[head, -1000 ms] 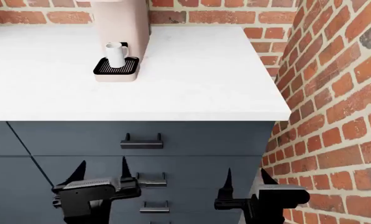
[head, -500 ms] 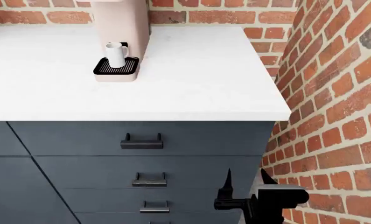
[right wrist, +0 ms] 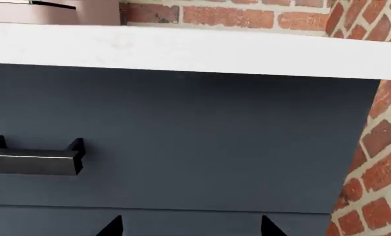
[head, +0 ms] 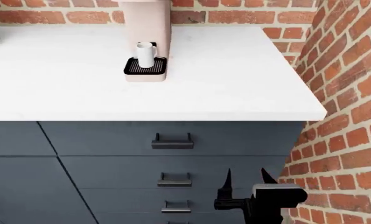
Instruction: Pick the mug from under the coffee machine dispenser and place it on the counter.
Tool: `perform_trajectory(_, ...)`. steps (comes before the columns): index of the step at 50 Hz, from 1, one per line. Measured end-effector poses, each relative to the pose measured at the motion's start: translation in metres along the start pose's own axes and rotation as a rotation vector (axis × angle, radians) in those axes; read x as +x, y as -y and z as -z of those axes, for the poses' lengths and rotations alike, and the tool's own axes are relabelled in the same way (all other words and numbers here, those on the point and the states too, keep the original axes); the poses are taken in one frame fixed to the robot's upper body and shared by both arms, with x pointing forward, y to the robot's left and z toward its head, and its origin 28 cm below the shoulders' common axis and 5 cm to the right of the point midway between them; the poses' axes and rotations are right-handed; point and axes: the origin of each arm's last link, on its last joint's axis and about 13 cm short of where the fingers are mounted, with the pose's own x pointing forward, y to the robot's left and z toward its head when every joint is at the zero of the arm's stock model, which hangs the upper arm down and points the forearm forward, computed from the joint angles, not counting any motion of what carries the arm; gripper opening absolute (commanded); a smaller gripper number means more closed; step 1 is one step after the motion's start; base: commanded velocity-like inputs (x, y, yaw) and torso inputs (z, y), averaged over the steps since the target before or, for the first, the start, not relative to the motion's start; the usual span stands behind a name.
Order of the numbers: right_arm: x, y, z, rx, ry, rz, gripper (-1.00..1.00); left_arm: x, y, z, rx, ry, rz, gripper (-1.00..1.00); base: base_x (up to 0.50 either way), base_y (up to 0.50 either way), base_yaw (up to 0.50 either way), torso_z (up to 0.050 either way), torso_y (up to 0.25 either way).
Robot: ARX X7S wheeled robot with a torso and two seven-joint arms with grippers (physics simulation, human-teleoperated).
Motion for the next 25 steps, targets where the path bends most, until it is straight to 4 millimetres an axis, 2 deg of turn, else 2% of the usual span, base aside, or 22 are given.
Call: perform_trajectory(25, 0.0004, -0.0005, 0.0008, -0.01, -0.005, -0.006, 1.0, 0.0005, 0.0007, -0.0033, -0.018, 0.006, -0.007, 1.0, 0.0, 0.49, 0.0, 0.0, 0.0)
